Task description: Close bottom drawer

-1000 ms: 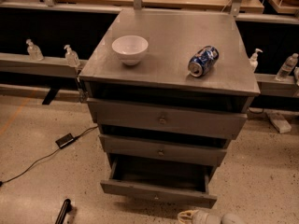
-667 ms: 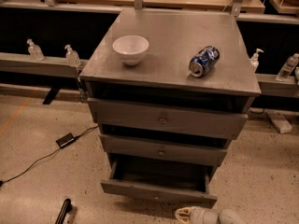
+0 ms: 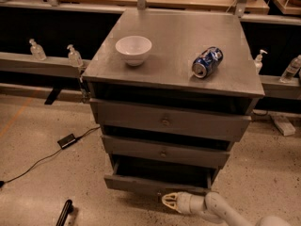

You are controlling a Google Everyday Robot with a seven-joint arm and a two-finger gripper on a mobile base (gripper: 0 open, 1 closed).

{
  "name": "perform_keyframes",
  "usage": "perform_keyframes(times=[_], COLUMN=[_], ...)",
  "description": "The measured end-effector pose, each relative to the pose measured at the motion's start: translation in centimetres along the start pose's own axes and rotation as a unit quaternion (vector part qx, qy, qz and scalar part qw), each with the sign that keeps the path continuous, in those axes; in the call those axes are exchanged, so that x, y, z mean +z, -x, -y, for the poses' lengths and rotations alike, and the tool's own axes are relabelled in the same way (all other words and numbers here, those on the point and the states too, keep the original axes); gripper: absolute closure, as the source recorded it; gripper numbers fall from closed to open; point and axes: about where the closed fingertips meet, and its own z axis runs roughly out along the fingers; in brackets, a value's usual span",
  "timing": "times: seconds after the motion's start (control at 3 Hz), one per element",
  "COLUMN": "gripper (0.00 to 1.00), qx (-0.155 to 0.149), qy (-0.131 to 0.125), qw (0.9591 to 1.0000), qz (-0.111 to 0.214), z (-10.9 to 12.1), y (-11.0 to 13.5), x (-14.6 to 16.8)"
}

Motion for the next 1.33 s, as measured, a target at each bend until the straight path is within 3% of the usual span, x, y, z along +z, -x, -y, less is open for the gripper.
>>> perform_keyframes(times=[0.33,0.67,1.0,1.33], gripper=[1.0,1.0,1.0,1.0], qx=[-0.013,-0.013,-0.01,-0.009], qy=[-0.014,-0.014,-0.047,-0.051], qw=[0.9998,0.9998,0.9986,0.9983], qz=[-0.003,-0.003,-0.024,-0.024], z=[3.7,3.4,6.8,6.9], y=[-0.4,-0.4,-2.5,-2.8], x=[0.9,0.8,-0.1,-0.3])
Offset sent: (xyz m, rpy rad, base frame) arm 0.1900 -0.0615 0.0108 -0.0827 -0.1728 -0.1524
